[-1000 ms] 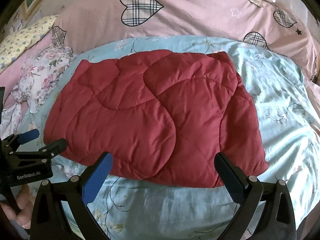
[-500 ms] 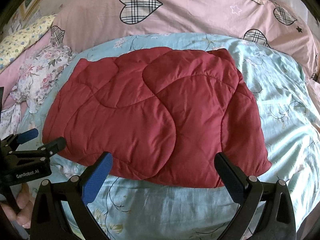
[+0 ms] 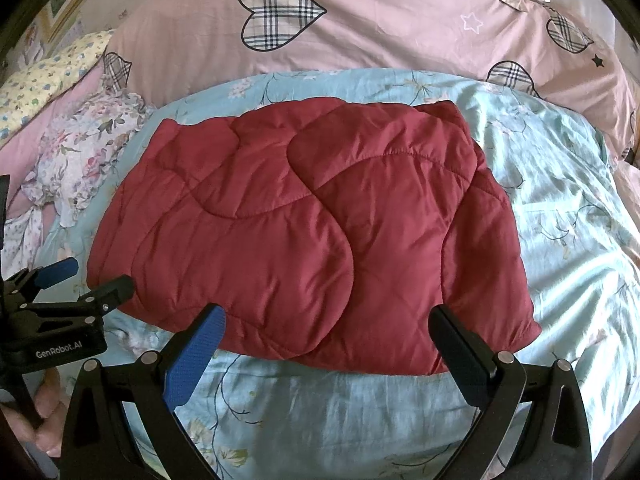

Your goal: Fold large clothes

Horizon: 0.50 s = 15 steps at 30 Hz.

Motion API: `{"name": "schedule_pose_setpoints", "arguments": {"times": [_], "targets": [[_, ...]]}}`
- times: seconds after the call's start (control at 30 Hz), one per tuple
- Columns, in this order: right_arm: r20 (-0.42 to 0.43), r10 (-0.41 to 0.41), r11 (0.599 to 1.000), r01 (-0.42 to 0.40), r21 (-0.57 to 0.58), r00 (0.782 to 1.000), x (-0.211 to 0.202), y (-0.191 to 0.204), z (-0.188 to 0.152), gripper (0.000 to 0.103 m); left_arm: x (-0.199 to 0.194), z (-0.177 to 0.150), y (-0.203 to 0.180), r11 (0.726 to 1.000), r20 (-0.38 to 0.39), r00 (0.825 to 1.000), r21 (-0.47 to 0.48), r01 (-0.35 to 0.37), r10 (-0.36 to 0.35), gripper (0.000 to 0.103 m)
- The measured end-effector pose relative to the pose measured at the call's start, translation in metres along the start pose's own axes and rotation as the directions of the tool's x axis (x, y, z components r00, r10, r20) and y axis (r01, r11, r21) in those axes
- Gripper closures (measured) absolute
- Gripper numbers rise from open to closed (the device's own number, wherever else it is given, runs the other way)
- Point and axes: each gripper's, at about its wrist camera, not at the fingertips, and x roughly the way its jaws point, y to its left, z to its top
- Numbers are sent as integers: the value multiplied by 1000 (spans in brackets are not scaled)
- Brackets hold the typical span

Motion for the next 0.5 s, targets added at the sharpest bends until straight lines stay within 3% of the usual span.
{"name": "schedule_pose_setpoints", "arguments": {"times": [0.5], "targets": [[4, -1, 1000, 1, 3, 1000, -3, 3, -1, 1, -1, 0, 3, 1000, 5, 1000, 1, -2, 2, 0]]}}
